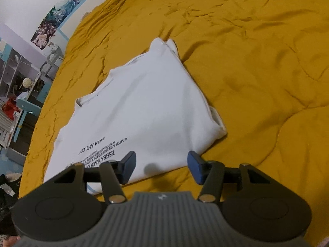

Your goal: Fold small clothes

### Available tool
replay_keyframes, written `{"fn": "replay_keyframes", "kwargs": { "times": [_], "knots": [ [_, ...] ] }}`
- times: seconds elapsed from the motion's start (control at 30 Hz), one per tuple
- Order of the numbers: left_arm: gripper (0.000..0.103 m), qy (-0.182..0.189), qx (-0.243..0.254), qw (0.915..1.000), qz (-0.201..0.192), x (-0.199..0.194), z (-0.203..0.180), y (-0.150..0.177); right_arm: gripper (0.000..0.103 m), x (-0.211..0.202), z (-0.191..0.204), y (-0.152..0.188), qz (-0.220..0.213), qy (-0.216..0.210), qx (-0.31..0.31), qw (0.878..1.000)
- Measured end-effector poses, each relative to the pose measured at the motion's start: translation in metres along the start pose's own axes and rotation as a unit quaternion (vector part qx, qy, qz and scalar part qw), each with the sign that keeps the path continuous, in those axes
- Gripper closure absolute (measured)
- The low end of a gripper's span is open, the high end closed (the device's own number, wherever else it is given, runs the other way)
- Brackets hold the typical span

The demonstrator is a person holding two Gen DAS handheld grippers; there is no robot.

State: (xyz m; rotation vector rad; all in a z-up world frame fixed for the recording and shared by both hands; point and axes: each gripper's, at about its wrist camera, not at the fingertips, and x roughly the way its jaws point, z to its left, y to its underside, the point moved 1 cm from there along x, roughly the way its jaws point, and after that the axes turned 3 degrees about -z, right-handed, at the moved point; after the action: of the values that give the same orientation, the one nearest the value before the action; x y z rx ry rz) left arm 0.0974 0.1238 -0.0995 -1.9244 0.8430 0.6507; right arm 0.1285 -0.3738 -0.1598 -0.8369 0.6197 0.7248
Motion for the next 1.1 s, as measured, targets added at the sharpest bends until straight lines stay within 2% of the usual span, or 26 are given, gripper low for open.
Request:
{"fn": "replay_keyframes", "kwargs": {
  "times": [0.07, 0.17, 0.3, 0.43, 0.53, 0.63, 0.73, 0.83, 0.93, 1.03, 1.1],
  "knots": [
    [0.063, 0.002, -0.001, 1.0, 0.005, 0.003, 0.005, 0.002, 0.047, -0.002, 0.015, -0.004, 0.0, 0.001, -0.022, 1.0],
    [0.063, 0.015, -0.014, 0.9998, 0.006, 0.0, 0.009, -0.001, 0.047, 0.0, 0.041, -0.011, -0.006, -0.026, -0.045, 0.999],
    [0.058, 0.034, -0.009, 0.9992, -0.016, -0.011, 0.003, -0.018, 0.046, 0.014, 0.078, -0.024, -0.004, -0.066, -0.062, 0.996],
    [0.057, 0.048, -0.01, 0.9984, -0.028, -0.002, 0.001, -0.04, 0.046, 0.047, 0.123, -0.04, -0.023, -0.075, -0.105, 0.991],
    [0.055, 0.035, -0.01, 0.9991, -0.022, 0.015, 0.004, -0.047, 0.046, 0.081, 0.155, -0.058, -0.041, -0.09, -0.123, 0.988],
    [0.055, 0.007, -0.017, 0.9998, -0.004, 0.033, 0.015, -0.044, 0.046, 0.127, 0.178, -0.082, -0.033, -0.129, -0.08, 0.988],
    [0.056, 0.025, -0.042, 0.9988, -0.003, 0.04, 0.031, -0.037, 0.044, 0.175, 0.196, -0.101, -0.026, -0.154, -0.032, 0.987],
    [0.056, 0.039, -0.046, 0.9982, -0.005, 0.039, 0.038, -0.036, 0.043, 0.224, 0.208, -0.115, -0.022, -0.137, 0.002, 0.99],
    [0.056, 0.042, -0.047, 0.998, 0.0, 0.04, 0.039, -0.037, 0.043, 0.266, 0.214, -0.12, -0.014, -0.096, 0.027, 0.995],
    [0.056, 0.043, -0.047, 0.998, 0.004, 0.042, 0.041, -0.039, 0.043, 0.289, 0.212, -0.117, 0.004, -0.095, 0.062, 0.994],
    [0.056, 0.044, -0.046, 0.998, 0.003, 0.043, 0.041, -0.039, 0.043, 0.294, 0.215, -0.113, 0.002, -0.09, 0.052, 0.995]
  ]
}}
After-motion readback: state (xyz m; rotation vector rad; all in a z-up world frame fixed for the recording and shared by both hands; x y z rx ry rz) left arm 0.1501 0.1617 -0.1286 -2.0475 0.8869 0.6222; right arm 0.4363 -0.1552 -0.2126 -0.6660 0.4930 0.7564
